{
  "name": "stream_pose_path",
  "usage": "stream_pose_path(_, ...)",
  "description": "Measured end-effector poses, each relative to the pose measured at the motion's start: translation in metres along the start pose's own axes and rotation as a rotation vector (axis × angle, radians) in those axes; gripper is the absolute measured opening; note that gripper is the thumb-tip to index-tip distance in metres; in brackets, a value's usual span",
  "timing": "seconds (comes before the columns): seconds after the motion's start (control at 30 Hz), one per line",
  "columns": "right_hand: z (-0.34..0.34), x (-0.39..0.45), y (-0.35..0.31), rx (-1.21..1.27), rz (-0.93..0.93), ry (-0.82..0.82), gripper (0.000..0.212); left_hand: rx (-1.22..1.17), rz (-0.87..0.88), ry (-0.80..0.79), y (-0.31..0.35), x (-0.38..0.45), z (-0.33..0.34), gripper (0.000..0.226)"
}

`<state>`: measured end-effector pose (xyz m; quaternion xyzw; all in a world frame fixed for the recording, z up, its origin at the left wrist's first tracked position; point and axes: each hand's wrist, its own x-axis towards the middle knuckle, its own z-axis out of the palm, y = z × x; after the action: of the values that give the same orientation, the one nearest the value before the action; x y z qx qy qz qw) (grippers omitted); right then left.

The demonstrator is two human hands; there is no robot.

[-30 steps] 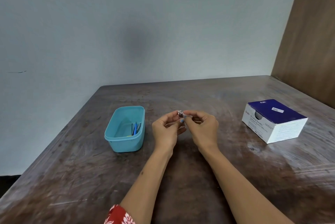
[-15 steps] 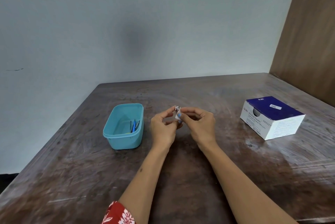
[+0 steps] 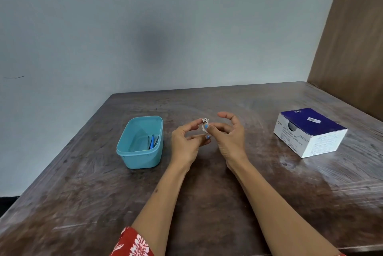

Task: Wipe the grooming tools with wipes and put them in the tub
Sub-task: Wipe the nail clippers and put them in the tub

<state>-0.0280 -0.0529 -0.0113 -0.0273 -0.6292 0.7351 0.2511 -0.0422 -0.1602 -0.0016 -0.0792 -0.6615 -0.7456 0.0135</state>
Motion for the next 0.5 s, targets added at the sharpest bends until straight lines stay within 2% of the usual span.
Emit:
stream_pose_path(0.1,-0.0004,0.0005,-0.0001,0.034,0.016,0.0,0.039,-0.022,-0.029,-0.023,0.0006,-0.0015,0.0002,0.042)
stream_pose_path(0.23,-0.0009,0.0016,0.0001,0.023,0.008,0.016,0.038,-0.214,-0.112,-0.04,0.006,-0.0023,-0.0017,0.018)
stream_pose_path(0.4,0.0005,0.0003,0.0009,-0.053,-0.05,-0.057,0.035,-0.069,-0.109,0.028,0.0046,0.0031,-0.0046,0.02)
stream_pose_path(0.5,-0.0003,0.0013,-0.0001,-0.039,-0.036,-0.099,0.024,-0.138,-0.117,0.052,0.0044,0.0045,-0.0072,0.018)
